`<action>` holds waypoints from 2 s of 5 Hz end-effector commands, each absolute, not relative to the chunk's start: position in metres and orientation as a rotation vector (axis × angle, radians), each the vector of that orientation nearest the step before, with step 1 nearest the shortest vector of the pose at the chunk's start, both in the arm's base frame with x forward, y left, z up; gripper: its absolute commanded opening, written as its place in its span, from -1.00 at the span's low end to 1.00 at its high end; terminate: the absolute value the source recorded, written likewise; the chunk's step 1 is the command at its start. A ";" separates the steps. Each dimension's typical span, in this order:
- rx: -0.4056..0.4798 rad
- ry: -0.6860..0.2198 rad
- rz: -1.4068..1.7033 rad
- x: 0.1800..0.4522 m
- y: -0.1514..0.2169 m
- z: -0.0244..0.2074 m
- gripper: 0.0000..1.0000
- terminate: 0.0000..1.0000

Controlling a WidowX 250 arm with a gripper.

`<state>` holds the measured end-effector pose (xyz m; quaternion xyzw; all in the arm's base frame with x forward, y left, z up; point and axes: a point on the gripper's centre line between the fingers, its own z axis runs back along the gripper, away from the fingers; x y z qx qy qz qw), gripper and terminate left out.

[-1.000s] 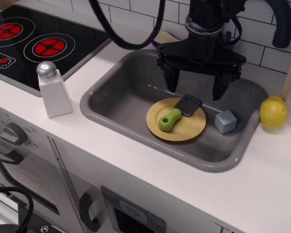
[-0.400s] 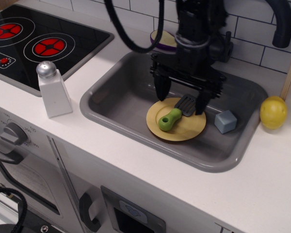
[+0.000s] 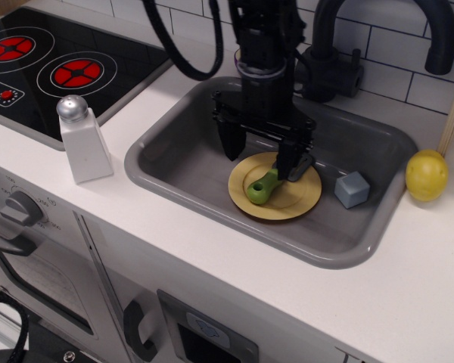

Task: Take spatula off plate sink

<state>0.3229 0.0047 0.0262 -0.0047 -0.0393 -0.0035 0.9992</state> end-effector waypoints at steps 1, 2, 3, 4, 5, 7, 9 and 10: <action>-0.061 -0.165 -0.033 0.329 0.004 0.017 1.00 -1.00; -0.058 -0.157 -0.024 0.330 0.004 0.007 1.00 -1.00; -0.072 -0.136 -0.022 0.329 0.000 0.001 1.00 -1.00; -0.072 -0.131 -0.006 0.331 -0.003 0.000 1.00 -1.00; -0.076 -0.125 0.007 0.333 -0.003 -0.001 -1.00 -1.00; -0.111 -0.150 0.054 0.339 -0.007 0.012 -1.00 -1.00; -0.146 -0.212 0.077 0.335 -0.005 0.039 -1.00 -1.00; -0.140 -0.217 0.095 0.327 0.007 0.044 -1.00 -1.00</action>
